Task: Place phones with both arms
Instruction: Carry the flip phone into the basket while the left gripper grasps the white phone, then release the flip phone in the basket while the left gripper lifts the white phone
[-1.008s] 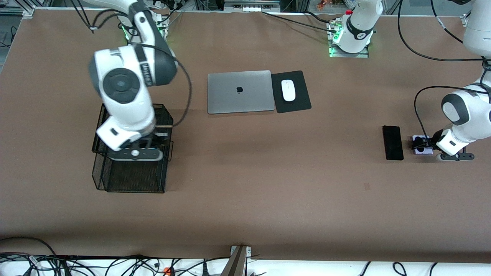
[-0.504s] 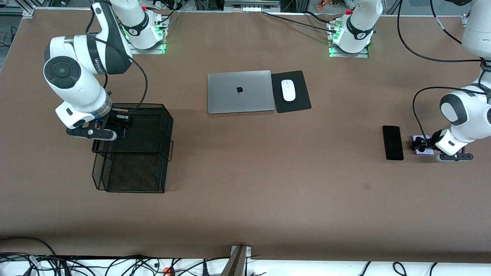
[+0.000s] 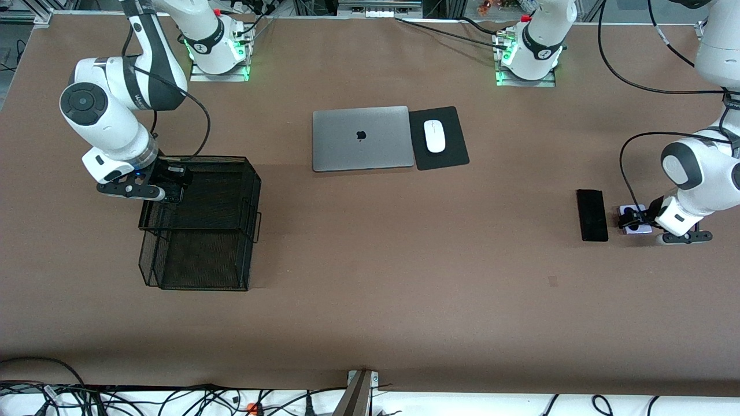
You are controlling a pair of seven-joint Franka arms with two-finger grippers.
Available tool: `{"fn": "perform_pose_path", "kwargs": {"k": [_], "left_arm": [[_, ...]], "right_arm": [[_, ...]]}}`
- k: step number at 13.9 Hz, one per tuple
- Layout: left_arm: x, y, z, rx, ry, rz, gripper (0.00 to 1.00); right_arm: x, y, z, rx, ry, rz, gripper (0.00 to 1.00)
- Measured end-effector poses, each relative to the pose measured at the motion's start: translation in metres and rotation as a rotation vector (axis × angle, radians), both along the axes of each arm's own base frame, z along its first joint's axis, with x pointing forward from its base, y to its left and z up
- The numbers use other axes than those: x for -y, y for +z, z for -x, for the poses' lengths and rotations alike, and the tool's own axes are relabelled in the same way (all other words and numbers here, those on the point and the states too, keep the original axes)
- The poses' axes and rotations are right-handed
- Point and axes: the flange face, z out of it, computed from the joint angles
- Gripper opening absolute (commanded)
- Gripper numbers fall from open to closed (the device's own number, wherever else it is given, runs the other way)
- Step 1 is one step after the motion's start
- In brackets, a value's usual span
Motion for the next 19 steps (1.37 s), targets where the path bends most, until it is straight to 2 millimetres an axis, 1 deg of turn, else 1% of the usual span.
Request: {"fn": "perform_pose_path", "kwargs": {"k": [2,3,4,5,6,7,8,10,11,14,16,17,19], "left_arm": [[0.029,0.002,-0.011,-0.024,0.006,0.013,0.0],[0.043,0.006,-0.017,-0.036,0.009,0.016,0.0],[0.057,0.013,-0.023,-0.051,0.017,0.019,0.0],[0.072,0.023,-0.03,-0.07,0.028,0.021,0.0],[0.088,0.034,-0.037,-0.091,0.043,0.022,0.0],[0.102,0.047,-0.044,-0.11,0.057,0.021,0.0],[0.115,0.059,-0.051,-0.125,0.07,0.019,0.0],[0.144,0.076,-0.063,-0.143,0.105,0.011,0.0],[0.165,0.08,-0.068,-0.15,0.119,0.005,0.0],[0.241,0.083,-0.073,-0.156,0.086,-0.011,0.0],[0.289,0.085,-0.072,-0.153,0.021,-0.014,0.0],[0.313,0.085,-0.07,-0.151,-0.011,-0.017,0.0],[0.366,0.091,-0.066,-0.138,-0.076,-0.022,0.0]], "right_arm": [[-0.002,-0.008,-0.001,0.029,0.002,-0.006,0.17],[-0.002,-0.013,-0.001,0.031,0.004,-0.003,0.22],[-0.002,-0.019,-0.001,0.028,0.004,0.002,0.33],[-0.002,-0.024,-0.002,0.023,0.005,0.007,0.5],[-0.002,-0.028,-0.002,0.018,0.004,0.011,0.81],[0.0,-0.031,-0.002,0.014,0.001,0.014,0.97],[0.002,-0.033,-0.002,0.013,-0.003,0.016,1.0],[0.005,-0.032,-0.003,0.016,-0.009,0.016,1.0],[0.005,-0.03,-0.004,0.021,-0.009,0.015,0.99],[0.004,-0.015,-0.015,0.052,-0.015,0.007,0.99],[0.003,0.0,-0.023,0.038,-0.026,0.006,0.99],[0.002,0.012,-0.028,0.021,-0.039,0.001,0.99],[-0.001,0.044,-0.04,-0.017,-0.071,-0.022,0.99]]}}
